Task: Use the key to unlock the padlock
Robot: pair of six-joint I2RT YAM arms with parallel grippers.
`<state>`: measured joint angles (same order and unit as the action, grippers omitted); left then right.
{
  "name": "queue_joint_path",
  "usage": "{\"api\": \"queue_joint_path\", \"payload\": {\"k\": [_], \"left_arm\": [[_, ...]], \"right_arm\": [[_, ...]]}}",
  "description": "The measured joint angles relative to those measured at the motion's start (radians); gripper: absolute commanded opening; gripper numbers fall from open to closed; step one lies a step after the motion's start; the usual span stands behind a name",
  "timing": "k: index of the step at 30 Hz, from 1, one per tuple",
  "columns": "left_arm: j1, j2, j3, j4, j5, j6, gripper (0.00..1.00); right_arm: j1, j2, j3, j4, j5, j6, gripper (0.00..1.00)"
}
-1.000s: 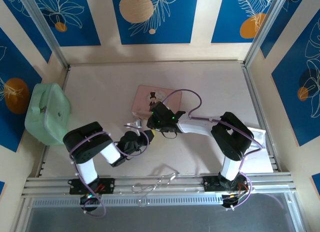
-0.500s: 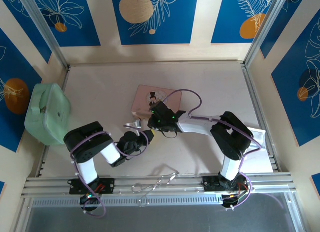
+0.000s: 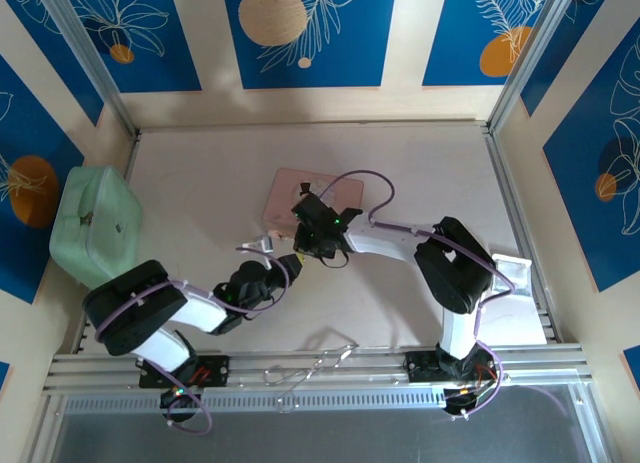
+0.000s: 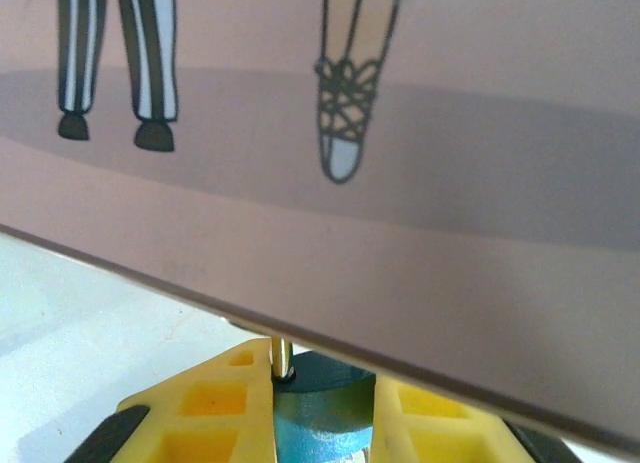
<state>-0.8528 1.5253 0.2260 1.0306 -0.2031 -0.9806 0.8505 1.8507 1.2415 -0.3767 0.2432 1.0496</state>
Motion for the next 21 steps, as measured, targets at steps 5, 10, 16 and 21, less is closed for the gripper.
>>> {"api": "queue_joint_path", "payload": {"k": [5,10,16,21], "left_arm": [[0.000,0.089,0.020,0.013,0.018,0.002,0.30],[0.000,0.108,0.031,0.033,0.030,0.003,0.27],[0.000,0.109,0.039,0.039,0.031,0.014,0.25],[0.000,0.126,0.066,0.041,0.031,0.018,0.22]], "right_arm": [[0.000,0.022,0.056,-0.083,-0.008,0.008,0.00],[-0.001,0.037,0.077,-0.110,-0.009,0.015,0.00],[-0.001,0.046,0.100,-0.137,-0.015,0.018,0.00],[-0.001,0.050,0.112,-0.153,-0.017,0.024,0.00]]}}
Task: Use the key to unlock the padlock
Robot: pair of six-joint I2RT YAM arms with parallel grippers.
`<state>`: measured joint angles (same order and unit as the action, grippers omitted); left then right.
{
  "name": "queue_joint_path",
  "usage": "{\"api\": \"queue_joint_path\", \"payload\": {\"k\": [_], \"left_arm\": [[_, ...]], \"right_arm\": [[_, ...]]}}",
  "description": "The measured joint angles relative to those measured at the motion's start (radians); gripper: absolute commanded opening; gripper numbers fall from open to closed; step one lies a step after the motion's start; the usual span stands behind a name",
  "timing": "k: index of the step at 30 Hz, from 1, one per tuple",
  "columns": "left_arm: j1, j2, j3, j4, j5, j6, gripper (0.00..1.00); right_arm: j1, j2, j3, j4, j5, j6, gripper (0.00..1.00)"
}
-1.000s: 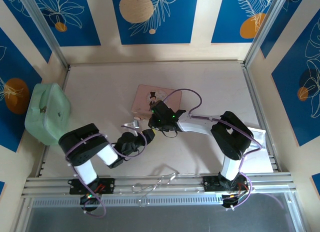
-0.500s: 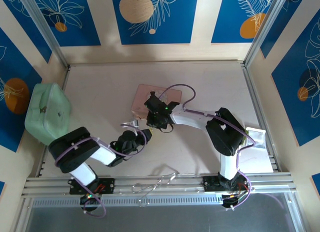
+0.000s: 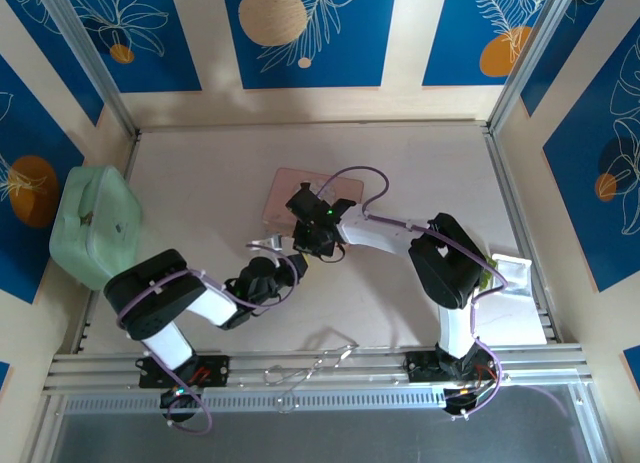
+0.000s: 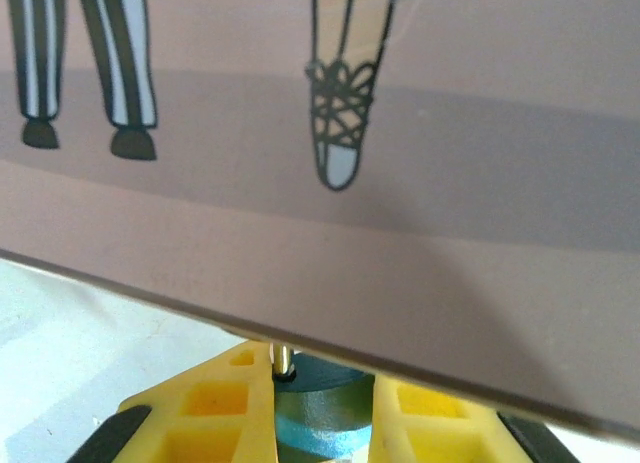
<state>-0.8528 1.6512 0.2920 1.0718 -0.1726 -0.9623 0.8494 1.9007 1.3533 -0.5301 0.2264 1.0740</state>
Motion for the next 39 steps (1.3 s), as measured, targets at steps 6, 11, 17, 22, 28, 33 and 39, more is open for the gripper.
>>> {"api": "queue_joint_path", "payload": {"k": [6,11,17,22,28,33,39], "left_arm": [[0.000,0.024,0.016,-0.002,0.003,0.003,0.17],[0.000,0.025,0.018,-0.004,0.008,0.020,0.02],[-0.008,-0.006,0.028,-0.066,-0.008,0.053,0.00],[-0.075,-0.075,0.100,-0.286,-0.123,0.134,0.00],[-0.208,-0.067,0.295,-0.645,-0.424,0.213,0.00],[-0.285,0.023,0.459,-0.900,-0.666,0.232,0.00],[-0.335,0.105,0.562,-1.056,-0.818,0.243,0.00]], "right_arm": [[-0.003,0.002,0.002,-0.010,-0.008,0.009,0.00],[-0.007,0.002,0.003,-0.020,-0.008,0.009,0.00],[-0.011,0.013,0.022,-0.041,-0.017,0.008,0.00],[-0.016,0.019,0.045,-0.075,-0.027,0.008,0.00],[-0.054,0.024,0.064,-0.124,-0.085,0.016,0.00],[-0.089,0.024,0.057,-0.113,-0.161,0.039,0.00],[-0.117,0.005,0.007,-0.042,-0.221,0.042,0.00]]}}
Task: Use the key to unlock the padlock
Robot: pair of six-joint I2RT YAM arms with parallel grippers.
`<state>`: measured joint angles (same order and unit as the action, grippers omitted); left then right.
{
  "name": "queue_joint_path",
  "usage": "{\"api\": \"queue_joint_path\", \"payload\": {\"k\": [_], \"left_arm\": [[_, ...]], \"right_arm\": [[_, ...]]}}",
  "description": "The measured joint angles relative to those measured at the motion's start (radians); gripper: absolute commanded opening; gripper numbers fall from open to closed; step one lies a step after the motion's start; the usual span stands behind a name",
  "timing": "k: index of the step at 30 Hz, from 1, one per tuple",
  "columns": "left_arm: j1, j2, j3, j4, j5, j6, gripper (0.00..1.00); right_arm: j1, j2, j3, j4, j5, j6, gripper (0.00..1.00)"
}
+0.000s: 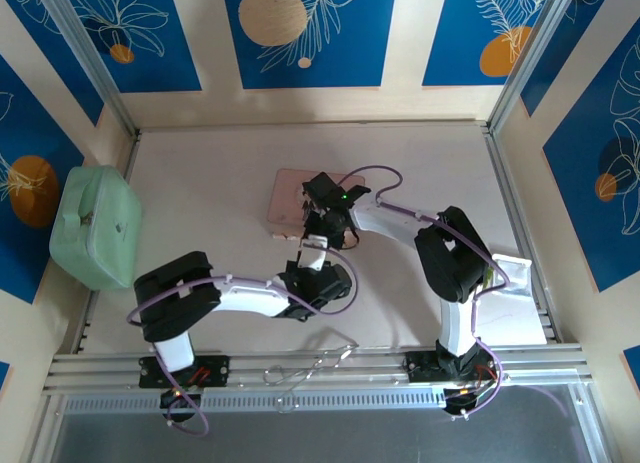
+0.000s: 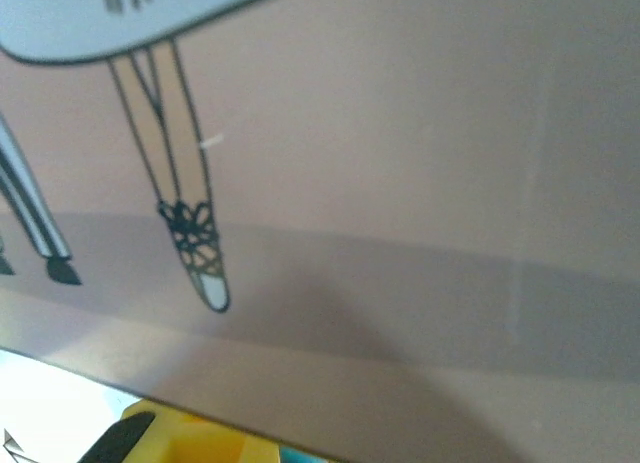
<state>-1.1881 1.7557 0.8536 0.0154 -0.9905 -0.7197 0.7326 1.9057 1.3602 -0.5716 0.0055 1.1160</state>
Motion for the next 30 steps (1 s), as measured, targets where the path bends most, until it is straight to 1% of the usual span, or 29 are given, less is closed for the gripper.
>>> {"api": "queue_joint_path", "payload": {"k": [3,5,11,14,15,16,17,19,20,22,26,30], "left_arm": [[-0.002,-0.007,-0.001,-0.041,0.003,-0.017,0.00],[-0.007,-0.022,-0.010,-0.074,0.024,-0.039,0.00],[-0.021,-0.108,-0.086,-0.140,0.093,-0.165,0.00],[-0.027,-0.124,-0.105,-0.151,0.108,-0.197,0.00],[-0.027,-0.124,-0.106,-0.151,0.113,-0.200,0.07],[-0.027,-0.126,-0.106,-0.151,0.119,-0.200,0.23],[-0.027,-0.129,-0.106,-0.152,0.124,-0.197,0.35],[-0.025,-0.143,-0.106,-0.158,0.135,-0.199,0.53],[-0.025,-0.157,-0.106,-0.161,0.138,-0.207,0.57],[-0.023,-0.193,-0.107,-0.170,0.142,-0.217,0.60],[-0.023,-0.315,-0.126,-0.204,0.145,-0.251,0.59],[-0.008,-0.472,-0.203,-0.247,0.154,-0.302,0.58]], "right_arm": [[0.009,-0.008,-0.023,0.039,0.010,0.008,0.00],[0.021,-0.019,-0.053,0.083,0.026,0.018,0.00],[0.082,-0.044,-0.111,0.181,0.043,0.046,0.00],[0.096,-0.056,-0.134,0.203,0.044,0.043,0.00],[0.095,-0.060,-0.137,0.206,0.043,0.041,0.00],[0.095,-0.061,-0.138,0.202,0.043,0.037,0.00],[0.095,-0.062,-0.138,0.199,0.043,0.033,0.00],[0.095,-0.063,-0.138,0.195,0.043,0.030,0.00],[0.095,-0.063,-0.138,0.193,0.043,0.029,0.00],[0.096,-0.064,-0.139,0.193,0.044,0.027,0.00],[0.096,-0.064,-0.143,0.196,0.047,0.014,0.00],[0.098,-0.064,-0.145,0.198,0.051,0.006,0.00]]}}
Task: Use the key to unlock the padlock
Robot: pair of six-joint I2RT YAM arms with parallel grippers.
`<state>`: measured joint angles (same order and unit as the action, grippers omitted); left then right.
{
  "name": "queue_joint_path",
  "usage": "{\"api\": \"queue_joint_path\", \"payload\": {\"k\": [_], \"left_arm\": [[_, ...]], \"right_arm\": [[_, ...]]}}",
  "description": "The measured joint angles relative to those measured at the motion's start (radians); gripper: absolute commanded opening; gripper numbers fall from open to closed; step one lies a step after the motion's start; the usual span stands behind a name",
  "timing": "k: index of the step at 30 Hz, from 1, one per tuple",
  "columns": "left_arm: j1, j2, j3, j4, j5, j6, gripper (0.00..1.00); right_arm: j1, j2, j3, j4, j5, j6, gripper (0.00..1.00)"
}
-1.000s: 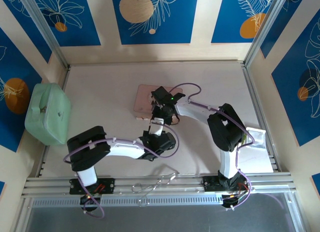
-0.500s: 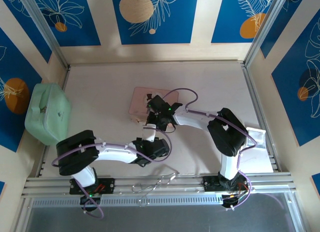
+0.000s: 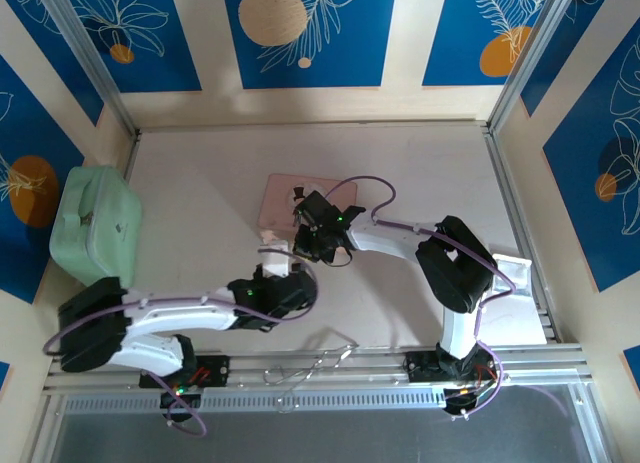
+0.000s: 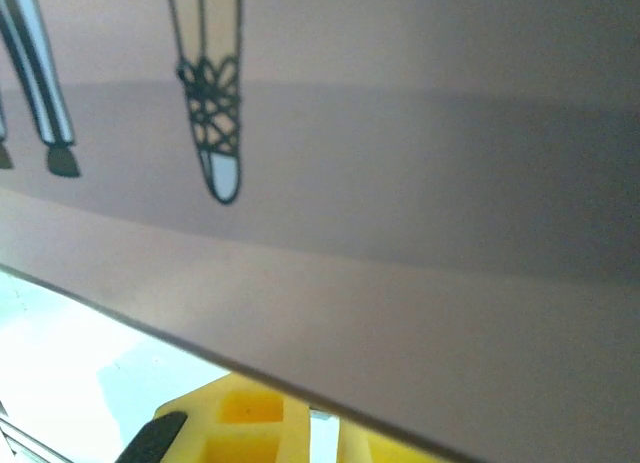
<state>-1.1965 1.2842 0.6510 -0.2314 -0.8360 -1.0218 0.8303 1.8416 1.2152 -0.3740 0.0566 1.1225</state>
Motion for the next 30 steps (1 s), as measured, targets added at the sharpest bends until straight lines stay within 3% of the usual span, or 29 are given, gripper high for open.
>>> {"api": "queue_joint_path", "payload": {"k": [7,13,19,30], "left_arm": [[0.163,-0.230,-0.128,-0.030,0.124,-0.027,0.49],[0.234,-0.267,-0.145,0.008,0.233,-0.008,0.47],[0.249,-0.219,-0.145,0.060,0.317,0.013,0.47],[0.279,-0.197,-0.155,0.142,0.412,0.036,0.45]], "right_arm": [[0.014,-0.006,-0.034,0.039,0.047,-0.023,0.00],[0.015,-0.032,-0.099,0.132,0.053,-0.043,0.00],[0.018,-0.033,-0.107,0.146,0.072,-0.053,0.40],[0.027,-0.103,-0.191,0.153,0.106,-0.072,0.51]]}}
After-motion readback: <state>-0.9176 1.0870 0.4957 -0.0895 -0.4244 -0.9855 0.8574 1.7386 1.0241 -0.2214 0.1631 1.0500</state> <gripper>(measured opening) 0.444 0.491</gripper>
